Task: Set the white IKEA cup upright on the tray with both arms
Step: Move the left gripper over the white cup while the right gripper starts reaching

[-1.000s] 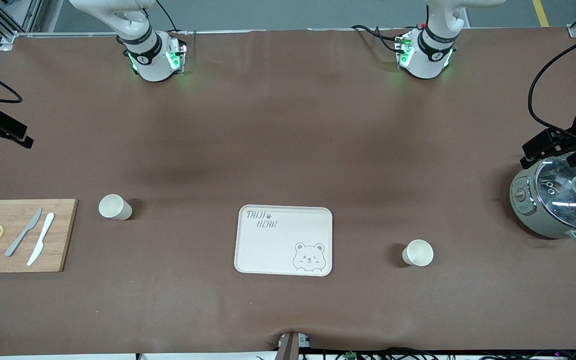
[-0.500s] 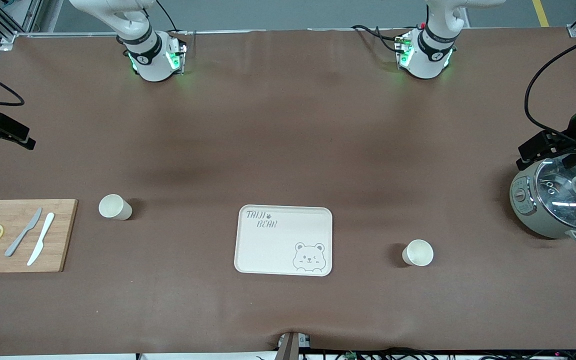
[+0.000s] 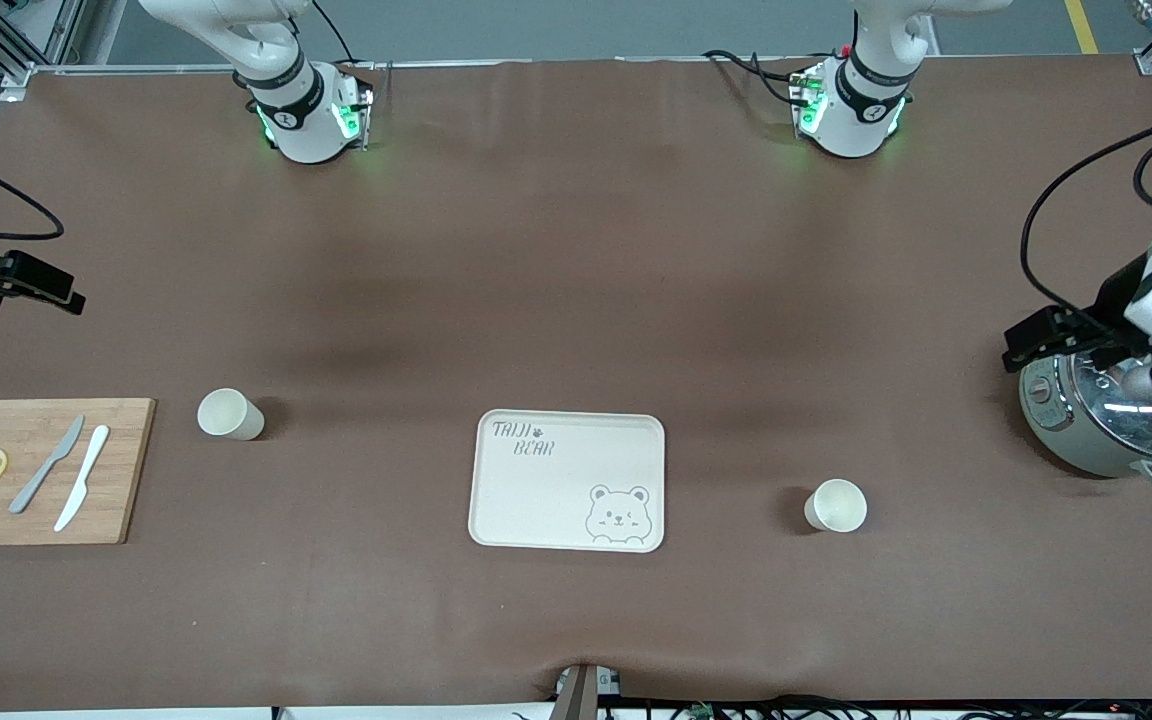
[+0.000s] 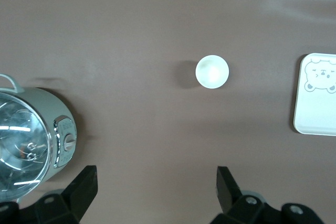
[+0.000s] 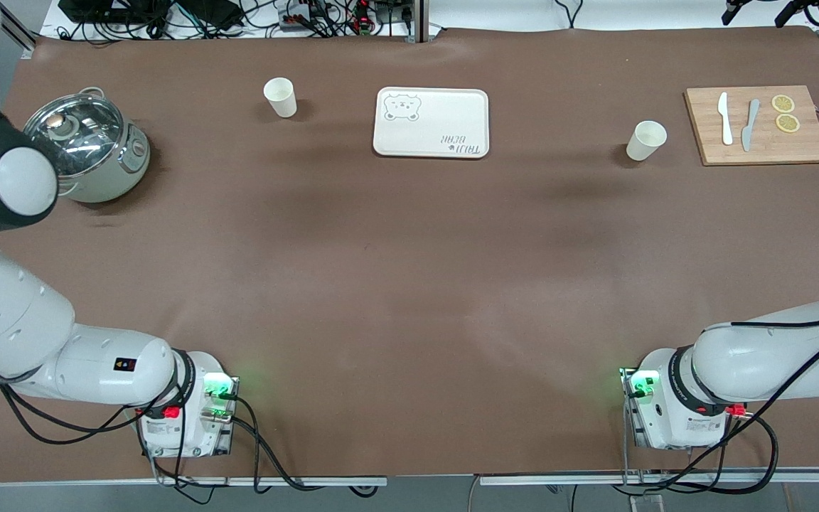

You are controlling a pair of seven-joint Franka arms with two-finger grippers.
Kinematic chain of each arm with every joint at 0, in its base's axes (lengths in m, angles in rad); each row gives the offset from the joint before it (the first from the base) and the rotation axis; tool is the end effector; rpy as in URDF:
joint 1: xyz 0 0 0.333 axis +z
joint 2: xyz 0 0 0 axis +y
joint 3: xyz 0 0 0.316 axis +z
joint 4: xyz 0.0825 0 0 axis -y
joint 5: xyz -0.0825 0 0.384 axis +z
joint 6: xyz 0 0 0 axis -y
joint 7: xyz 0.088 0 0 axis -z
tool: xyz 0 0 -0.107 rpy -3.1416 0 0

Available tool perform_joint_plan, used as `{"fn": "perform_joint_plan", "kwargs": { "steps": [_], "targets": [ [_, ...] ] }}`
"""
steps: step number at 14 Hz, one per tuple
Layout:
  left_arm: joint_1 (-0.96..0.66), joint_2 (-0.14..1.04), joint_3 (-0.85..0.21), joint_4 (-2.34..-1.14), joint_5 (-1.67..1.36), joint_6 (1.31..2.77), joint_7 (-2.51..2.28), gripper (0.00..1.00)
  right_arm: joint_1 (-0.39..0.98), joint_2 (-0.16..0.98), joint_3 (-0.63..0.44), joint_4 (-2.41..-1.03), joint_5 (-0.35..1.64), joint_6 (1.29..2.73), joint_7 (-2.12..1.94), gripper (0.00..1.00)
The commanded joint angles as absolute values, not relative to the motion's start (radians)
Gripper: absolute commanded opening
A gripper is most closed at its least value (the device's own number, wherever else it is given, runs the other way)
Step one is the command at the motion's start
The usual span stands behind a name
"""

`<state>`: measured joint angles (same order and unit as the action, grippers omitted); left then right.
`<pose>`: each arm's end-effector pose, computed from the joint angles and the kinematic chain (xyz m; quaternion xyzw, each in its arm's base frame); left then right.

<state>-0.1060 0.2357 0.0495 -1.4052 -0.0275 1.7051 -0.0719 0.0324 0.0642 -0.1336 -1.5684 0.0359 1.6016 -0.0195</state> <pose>0.6361 -0.0423 0.5754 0.9994 0.0082 0.0317 0.0100 0.5731 -0.0521 0.5924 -0.9989 0.0416 0.0144 0.0145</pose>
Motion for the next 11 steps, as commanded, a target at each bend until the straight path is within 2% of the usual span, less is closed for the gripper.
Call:
{"fn": "perform_joint_plan", "kwargs": {
  "steps": [1,4,11],
  "targets": [
    [-0.106,0.349,0.045,-1.254,-0.032,1.620,-0.061,1.00,0.020,0.063,-0.126,-1.568,0.020,1.597,-0.015,1.00],
    [-0.127,0.396,0.048,-1.240,-0.032,1.606,-0.061,1.00,0.025,0.072,-0.126,-1.568,0.028,1.611,-0.012,1.00],
    [-0.164,0.577,0.052,-1.049,-0.034,1.600,-0.063,1.00,0.023,0.106,-0.126,-1.563,0.028,1.608,-0.014,1.00]
  ]
}}
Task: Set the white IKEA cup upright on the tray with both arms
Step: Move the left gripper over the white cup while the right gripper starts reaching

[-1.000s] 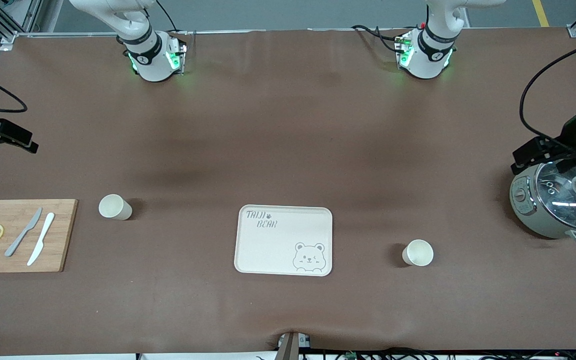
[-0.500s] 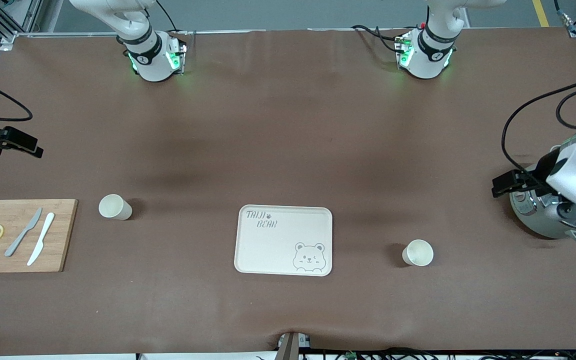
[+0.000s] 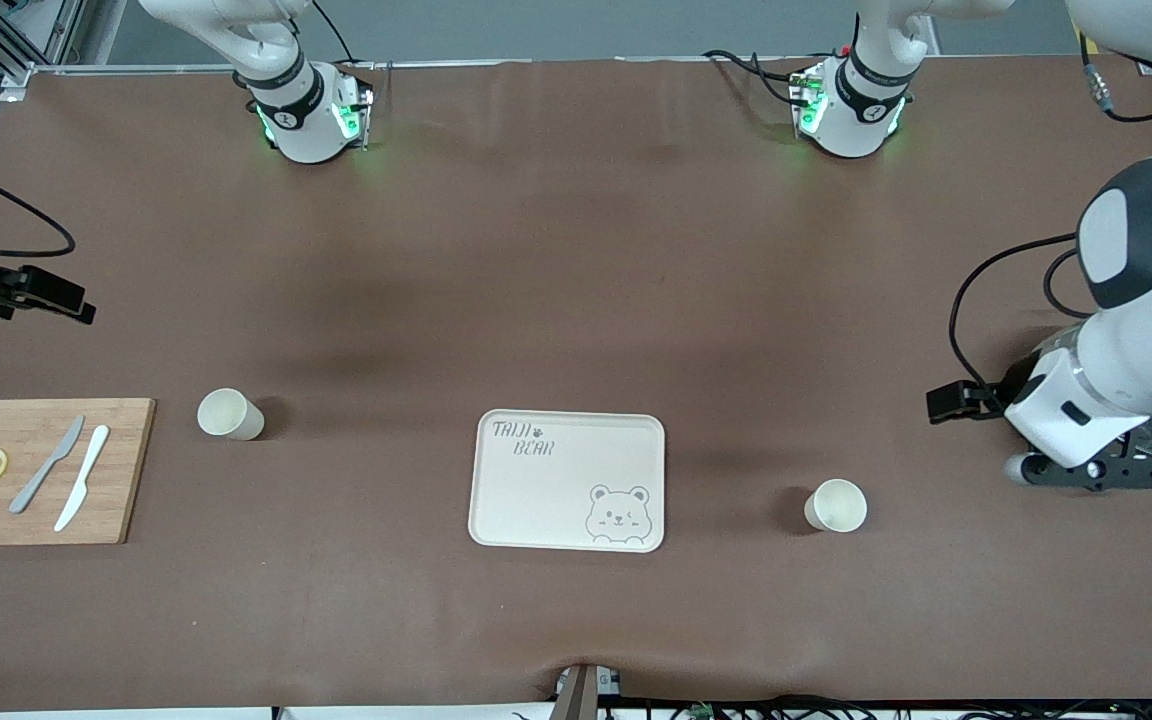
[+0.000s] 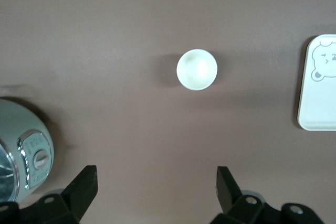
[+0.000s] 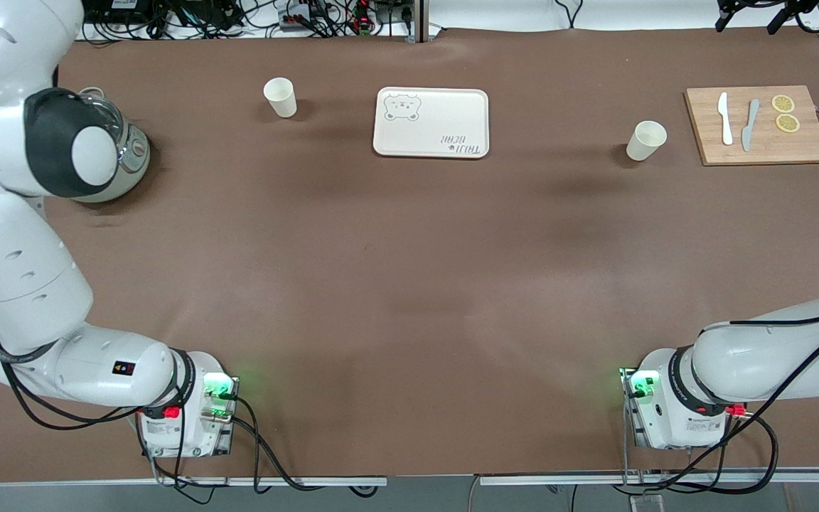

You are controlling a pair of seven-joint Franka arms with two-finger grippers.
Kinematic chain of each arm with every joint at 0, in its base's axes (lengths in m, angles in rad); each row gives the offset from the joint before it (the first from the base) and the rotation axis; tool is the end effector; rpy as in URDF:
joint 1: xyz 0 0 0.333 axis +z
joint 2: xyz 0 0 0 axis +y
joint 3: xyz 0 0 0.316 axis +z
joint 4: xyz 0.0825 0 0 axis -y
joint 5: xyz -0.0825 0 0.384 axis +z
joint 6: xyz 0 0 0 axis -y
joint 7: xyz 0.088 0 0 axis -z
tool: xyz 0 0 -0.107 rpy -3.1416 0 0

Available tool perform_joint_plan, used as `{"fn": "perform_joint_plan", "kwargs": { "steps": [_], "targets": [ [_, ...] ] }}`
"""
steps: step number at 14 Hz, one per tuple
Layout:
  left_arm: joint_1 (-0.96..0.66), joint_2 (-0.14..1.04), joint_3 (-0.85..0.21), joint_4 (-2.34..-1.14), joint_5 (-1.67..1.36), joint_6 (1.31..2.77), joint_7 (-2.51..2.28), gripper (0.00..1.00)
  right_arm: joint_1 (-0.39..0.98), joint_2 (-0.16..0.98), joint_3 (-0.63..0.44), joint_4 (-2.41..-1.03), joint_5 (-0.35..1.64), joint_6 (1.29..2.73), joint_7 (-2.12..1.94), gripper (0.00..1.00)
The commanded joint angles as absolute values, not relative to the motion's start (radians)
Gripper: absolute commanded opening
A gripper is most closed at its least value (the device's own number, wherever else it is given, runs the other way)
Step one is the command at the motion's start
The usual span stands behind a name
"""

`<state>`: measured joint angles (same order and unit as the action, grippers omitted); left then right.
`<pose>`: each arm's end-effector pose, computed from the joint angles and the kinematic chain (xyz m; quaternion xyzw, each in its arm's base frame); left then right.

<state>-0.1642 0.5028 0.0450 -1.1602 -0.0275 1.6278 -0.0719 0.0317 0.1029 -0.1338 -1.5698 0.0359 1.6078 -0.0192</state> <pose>0.6924 -0.0935 0.5071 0.9995 -0.0252 -0.0176 0.0012 0.5833 -0.0523 0.5699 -0.9985 0.0425 0.0312 0.0130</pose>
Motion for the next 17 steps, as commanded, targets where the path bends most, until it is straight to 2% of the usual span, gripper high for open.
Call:
{"fn": "perform_joint_plan", "kwargs": {
  "steps": [1,7,13,17],
  "targets": [
    [-0.166,0.597,0.052,-1.039,-0.034,1.615,-0.063,1.00,0.021,0.106,-0.126,-1.562,0.029,1.605,-0.014,1.00],
    [-0.166,0.703,0.052,-1.020,-0.037,1.791,-0.063,1.00,0.020,0.109,-0.126,-1.562,0.029,1.598,-0.012,1.00],
    [-0.164,0.778,0.048,-1.048,-0.055,1.875,-0.075,1.00,0.021,0.147,-0.126,-1.568,0.031,1.598,-0.011,1.00],
    [-0.164,0.821,0.048,-1.078,-0.092,1.996,-0.078,1.00,0.018,0.156,-0.126,-1.566,0.031,1.597,-0.011,1.00]
  ]
}}
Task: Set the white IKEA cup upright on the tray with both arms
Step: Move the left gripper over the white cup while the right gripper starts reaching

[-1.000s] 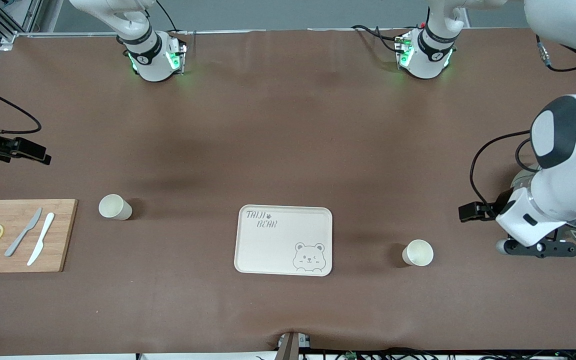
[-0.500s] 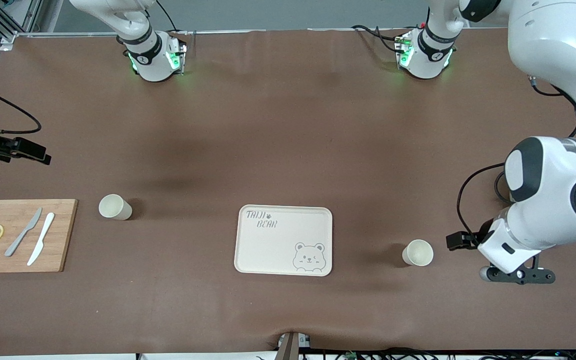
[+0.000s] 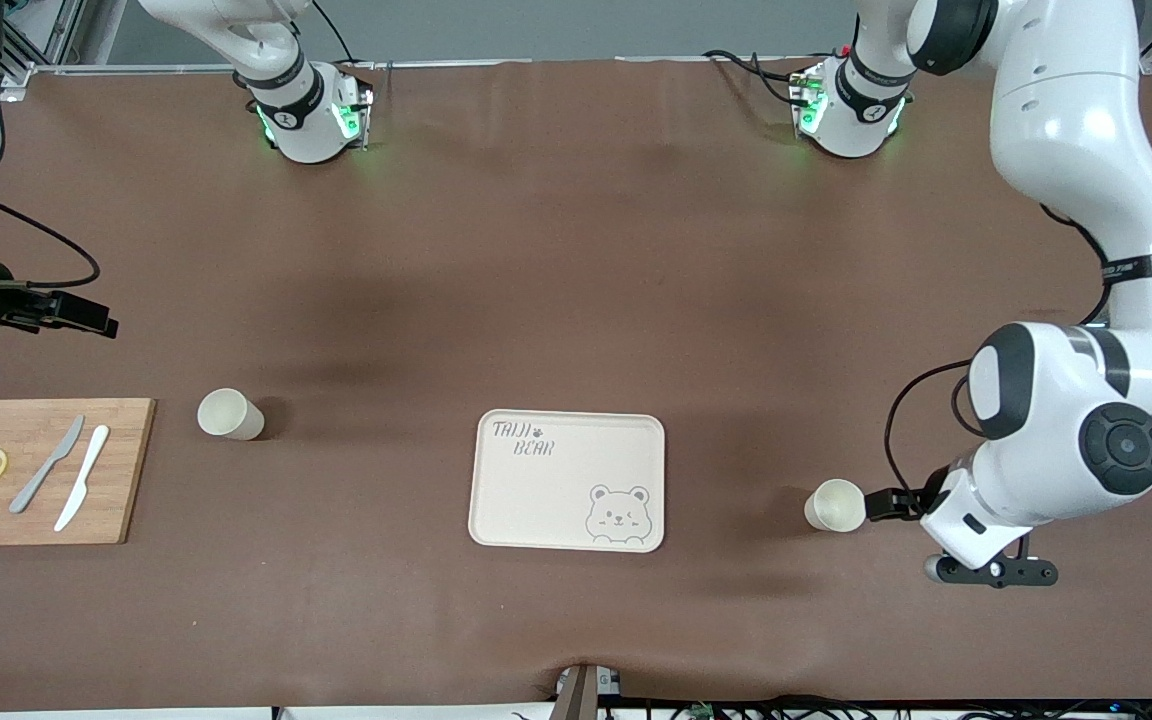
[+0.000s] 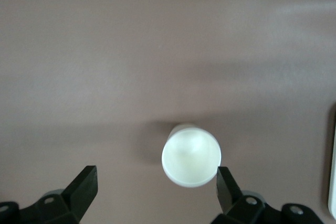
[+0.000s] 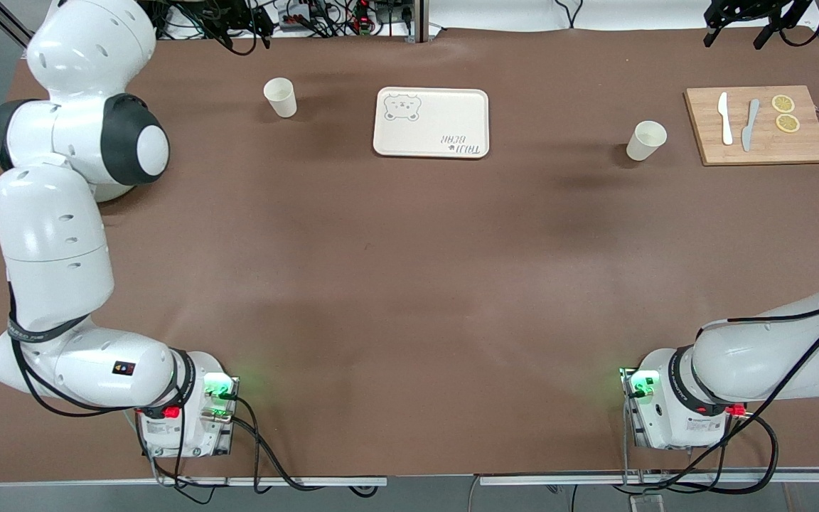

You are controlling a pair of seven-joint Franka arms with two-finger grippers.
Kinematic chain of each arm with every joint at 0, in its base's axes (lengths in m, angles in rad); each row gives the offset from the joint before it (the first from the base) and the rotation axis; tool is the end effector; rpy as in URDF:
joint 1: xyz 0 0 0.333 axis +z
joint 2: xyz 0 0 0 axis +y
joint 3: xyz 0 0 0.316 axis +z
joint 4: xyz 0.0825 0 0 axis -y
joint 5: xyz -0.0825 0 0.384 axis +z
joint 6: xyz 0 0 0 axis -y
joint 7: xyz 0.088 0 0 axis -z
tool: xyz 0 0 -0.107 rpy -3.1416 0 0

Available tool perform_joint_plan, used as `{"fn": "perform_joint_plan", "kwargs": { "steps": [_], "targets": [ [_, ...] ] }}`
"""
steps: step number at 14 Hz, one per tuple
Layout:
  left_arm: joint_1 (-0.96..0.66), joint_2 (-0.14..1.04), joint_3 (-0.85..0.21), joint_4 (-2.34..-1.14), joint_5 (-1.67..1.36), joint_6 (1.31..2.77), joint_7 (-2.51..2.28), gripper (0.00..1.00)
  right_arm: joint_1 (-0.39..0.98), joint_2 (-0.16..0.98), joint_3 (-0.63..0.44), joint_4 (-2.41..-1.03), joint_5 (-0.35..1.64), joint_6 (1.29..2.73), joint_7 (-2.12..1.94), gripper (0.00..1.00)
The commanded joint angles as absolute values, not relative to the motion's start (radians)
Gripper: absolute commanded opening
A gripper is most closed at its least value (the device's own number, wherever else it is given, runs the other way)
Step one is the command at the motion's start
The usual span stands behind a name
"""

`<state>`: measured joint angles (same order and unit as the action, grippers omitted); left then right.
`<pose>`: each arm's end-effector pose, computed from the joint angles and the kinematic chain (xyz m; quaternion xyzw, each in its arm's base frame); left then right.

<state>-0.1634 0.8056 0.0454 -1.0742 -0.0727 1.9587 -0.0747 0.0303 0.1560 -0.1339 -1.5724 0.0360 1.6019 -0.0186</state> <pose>0.7647 -0.1070 0.3549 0.9989 -0.0168 0.0378 0.0218 0.5940 -0.0528 0.5371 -0.9970 0.0439 0.0619 0.0113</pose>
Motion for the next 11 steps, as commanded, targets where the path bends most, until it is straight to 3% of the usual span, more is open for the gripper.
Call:
{"fn": "perform_joint_plan", "kwargs": {
  "steps": [1,11],
  "targets": [
    [-0.163,0.836,0.048,-1.078,-0.091,2.002,-0.077,1.00,0.017,0.170,-0.126,-1.568,0.029,1.595,-0.011,1.00],
    [-0.181,0.877,0.049,-1.124,-0.106,2.083,-0.115,1.00,0.003,0.222,-0.126,-1.560,0.025,1.551,-0.014,1.00]
  ]
}}
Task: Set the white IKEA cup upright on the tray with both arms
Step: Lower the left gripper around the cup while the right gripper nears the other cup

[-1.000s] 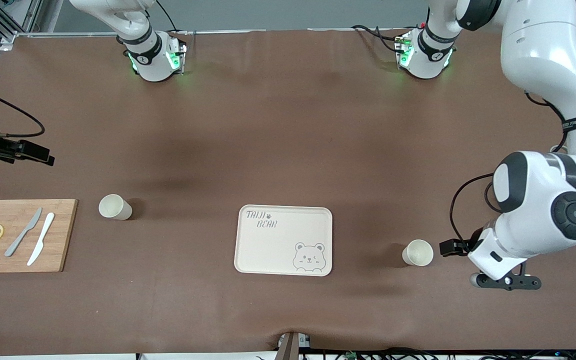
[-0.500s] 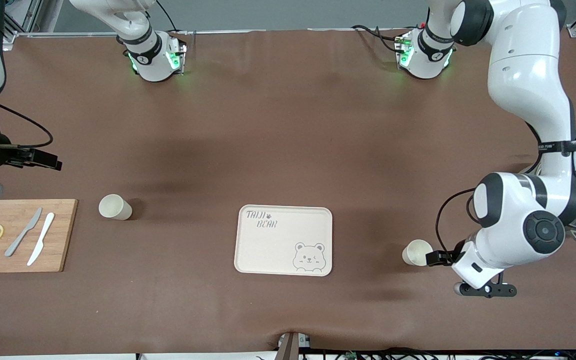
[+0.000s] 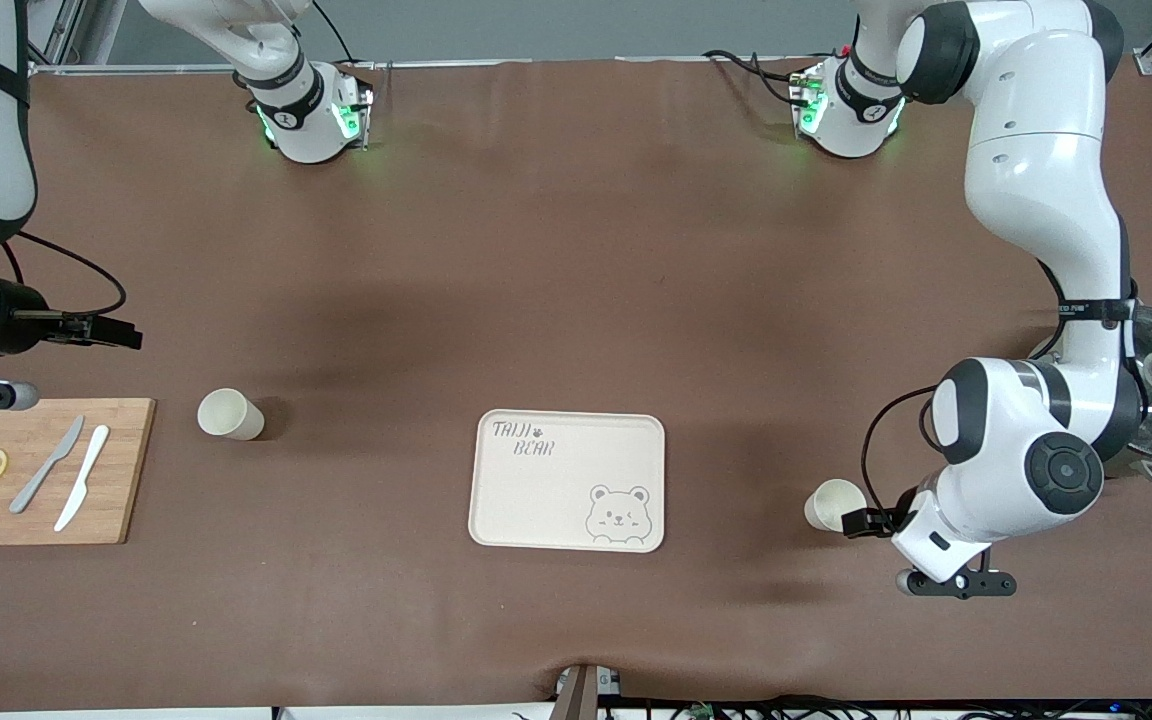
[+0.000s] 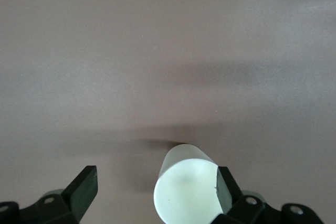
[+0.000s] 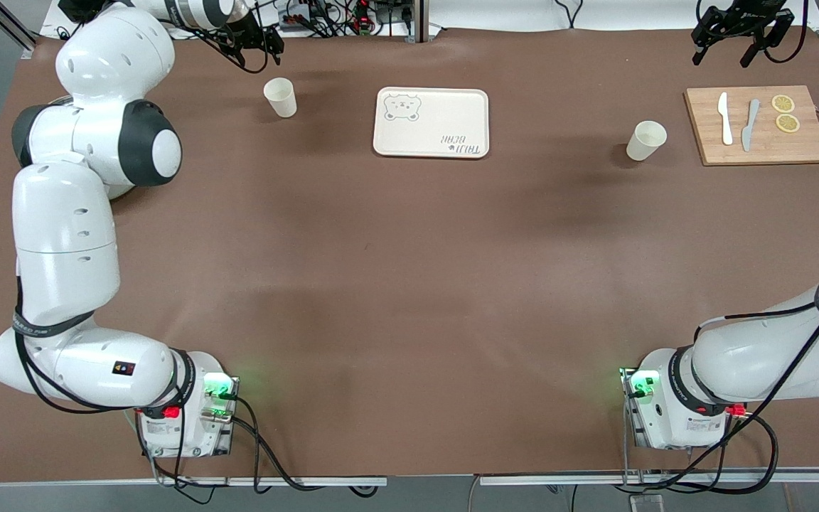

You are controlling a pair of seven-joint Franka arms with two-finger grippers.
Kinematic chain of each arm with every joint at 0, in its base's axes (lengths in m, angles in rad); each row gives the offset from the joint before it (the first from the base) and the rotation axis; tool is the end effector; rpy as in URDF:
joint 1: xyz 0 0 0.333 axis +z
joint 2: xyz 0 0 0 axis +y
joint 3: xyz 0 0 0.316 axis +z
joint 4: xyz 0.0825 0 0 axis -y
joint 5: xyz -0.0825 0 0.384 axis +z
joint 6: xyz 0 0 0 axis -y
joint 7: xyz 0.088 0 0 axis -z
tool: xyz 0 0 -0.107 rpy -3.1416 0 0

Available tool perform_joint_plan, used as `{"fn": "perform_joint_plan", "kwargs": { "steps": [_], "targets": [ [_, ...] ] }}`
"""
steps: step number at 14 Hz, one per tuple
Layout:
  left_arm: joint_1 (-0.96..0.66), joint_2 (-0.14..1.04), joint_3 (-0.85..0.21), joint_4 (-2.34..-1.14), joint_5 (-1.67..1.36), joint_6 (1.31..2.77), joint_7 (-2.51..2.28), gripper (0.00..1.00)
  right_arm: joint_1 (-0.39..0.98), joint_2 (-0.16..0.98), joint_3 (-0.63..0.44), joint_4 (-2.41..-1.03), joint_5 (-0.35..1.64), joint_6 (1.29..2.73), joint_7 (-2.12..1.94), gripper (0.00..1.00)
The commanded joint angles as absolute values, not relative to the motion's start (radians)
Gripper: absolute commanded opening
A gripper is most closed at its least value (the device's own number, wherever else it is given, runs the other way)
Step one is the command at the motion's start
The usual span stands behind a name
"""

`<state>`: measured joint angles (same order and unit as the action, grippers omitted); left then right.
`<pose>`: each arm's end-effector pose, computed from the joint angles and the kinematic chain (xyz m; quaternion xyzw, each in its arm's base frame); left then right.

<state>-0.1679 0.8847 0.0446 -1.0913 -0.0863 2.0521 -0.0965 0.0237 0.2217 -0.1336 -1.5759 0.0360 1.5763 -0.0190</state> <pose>0.7701 -0.1116 0.2942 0.9990 -0.0037 0.0357 0.0261 0.6022 -0.0559 0.4945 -0.9929 0.0472 0.1090 0.0102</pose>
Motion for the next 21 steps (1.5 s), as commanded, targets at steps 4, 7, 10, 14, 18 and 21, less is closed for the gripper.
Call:
{"fn": "perform_joint_plan", "kwargs": {
  "steps": [4,7,10,14,18,21],
  "targets": [
    [-0.179,0.867,0.049,-1.177,-0.106,2.118,-0.118,1.00,-0.006,0.253,-0.126,-1.562,0.024,1.551,-0.009,1.00],
    [-0.178,0.867,0.049,-1.186,-0.106,2.118,-0.118,1.00,-0.037,0.273,-0.127,-1.563,0.018,1.552,0.029,1.00],
    [-0.176,0.864,0.049,-1.216,-0.104,2.137,-0.118,1.00,-0.038,0.284,-0.126,-1.565,0.028,1.554,0.089,1.00],
    [-0.176,0.859,0.049,-1.241,-0.106,2.154,-0.118,1.00,-0.043,0.299,-0.126,-1.559,0.032,1.566,0.095,1.00],
    [-0.176,0.839,0.049,-1.275,-0.104,2.161,-0.118,1.00,-0.044,0.318,-0.126,-1.551,0.052,1.568,0.094,1.00],
    [-0.176,0.839,0.049,-1.279,-0.104,2.167,-0.118,1.00,-0.048,0.340,-0.126,-1.554,0.055,1.569,0.094,1.00]
  ]
}}
